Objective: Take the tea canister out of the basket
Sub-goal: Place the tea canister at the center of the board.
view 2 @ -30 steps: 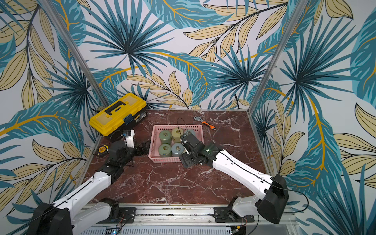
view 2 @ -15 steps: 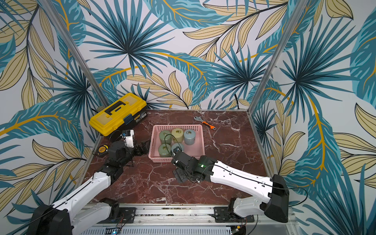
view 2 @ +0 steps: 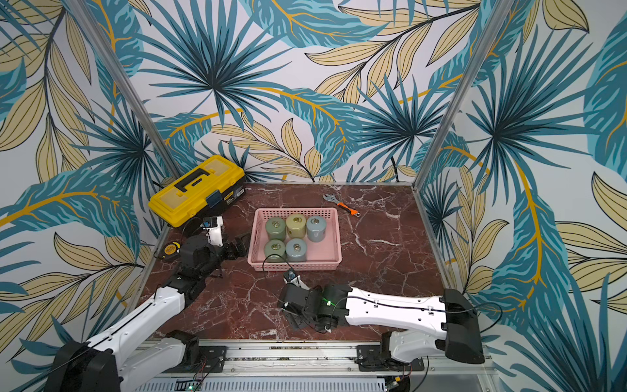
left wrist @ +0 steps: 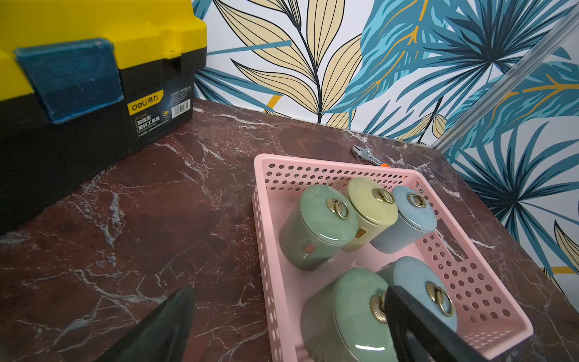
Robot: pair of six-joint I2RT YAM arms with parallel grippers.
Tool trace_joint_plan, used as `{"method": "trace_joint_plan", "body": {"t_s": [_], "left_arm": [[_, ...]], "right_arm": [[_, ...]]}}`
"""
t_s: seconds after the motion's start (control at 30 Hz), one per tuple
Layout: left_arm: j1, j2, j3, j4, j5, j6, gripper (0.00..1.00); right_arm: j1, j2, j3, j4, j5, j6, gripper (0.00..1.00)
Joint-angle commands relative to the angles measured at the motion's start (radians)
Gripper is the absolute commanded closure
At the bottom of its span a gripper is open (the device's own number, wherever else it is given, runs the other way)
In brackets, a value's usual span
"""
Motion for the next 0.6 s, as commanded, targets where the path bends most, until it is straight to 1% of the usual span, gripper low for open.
{"method": "trace_joint_plan", "body": {"t_s": [0.0, 0.23, 0.57], "left_arm": [[0.002, -0.022, -0.019, -0.010, -0.008, 0.010, 0.00], [0.001, -0.021, -0.018, -0.010, -0.009, 0.013, 0.00], [0.001, -0.017, -0.018, -0.009, -0.008, 0.011, 0.00]], "right_arm": [[0.027, 0.013, -0.020, 0.075, 0.049, 0.063, 0.56], [0.074, 0.065, -0.030, 0.095, 0.063, 0.102, 0.57], [0.091, 0.092, -0.054, 0.115, 0.067, 0.128, 0.57]]}}
